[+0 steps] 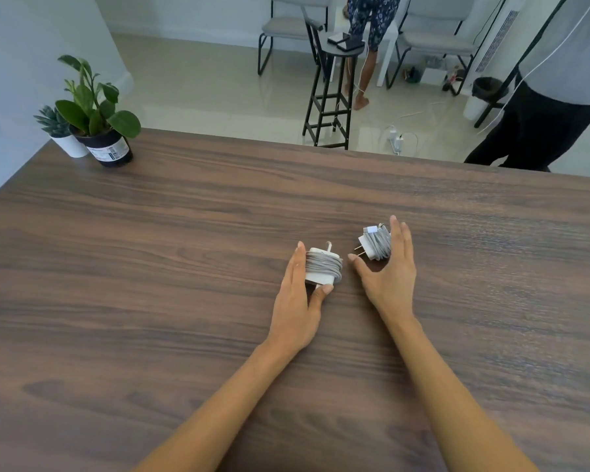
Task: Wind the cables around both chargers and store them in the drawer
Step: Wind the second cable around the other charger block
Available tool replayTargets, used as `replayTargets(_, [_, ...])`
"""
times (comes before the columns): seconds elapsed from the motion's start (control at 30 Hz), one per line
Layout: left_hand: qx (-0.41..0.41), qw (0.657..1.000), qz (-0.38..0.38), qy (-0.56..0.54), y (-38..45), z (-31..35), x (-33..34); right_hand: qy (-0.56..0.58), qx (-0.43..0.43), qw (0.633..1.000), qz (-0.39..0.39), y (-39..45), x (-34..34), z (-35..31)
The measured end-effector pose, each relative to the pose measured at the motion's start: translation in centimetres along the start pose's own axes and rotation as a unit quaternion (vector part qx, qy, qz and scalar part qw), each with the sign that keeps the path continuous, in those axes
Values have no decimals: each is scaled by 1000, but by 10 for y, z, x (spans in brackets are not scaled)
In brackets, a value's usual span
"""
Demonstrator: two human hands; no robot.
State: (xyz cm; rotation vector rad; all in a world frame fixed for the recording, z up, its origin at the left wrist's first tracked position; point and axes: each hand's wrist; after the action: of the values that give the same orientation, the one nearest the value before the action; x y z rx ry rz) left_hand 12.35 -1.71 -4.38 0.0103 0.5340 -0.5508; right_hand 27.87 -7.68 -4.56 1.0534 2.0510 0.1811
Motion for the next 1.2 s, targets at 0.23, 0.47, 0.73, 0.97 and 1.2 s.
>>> replayTargets(0.23, [17,1000,2,11,1,-1,1,-14,-32,999,3,12,2,14])
replayTargets(0.47, [4,1000,7,8,1,-3,3,45,-46,998,-14,3,-14,13])
replayTargets(0.73, [14,999,22,28,-2,0,10,86,-80,984,-136,-29,-47,5])
replayTargets(0.97, [2,999,27,42,-4,1,10,90,-88,970,-206,-31,-58,9])
replayTargets(1.2, [-14,998,38,50,-12,3,11,81,-76,969,-221,-36,-64,9])
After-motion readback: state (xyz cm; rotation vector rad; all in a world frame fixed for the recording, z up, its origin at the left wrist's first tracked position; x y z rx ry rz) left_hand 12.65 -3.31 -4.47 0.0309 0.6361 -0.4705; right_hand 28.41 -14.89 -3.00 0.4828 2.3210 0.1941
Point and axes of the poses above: each hand's wrist, its own y-axis towards the middle knuckle, its own x-axis out of the palm, z = x × y, and after that the axes turned 15 degrees about -x, right-handed
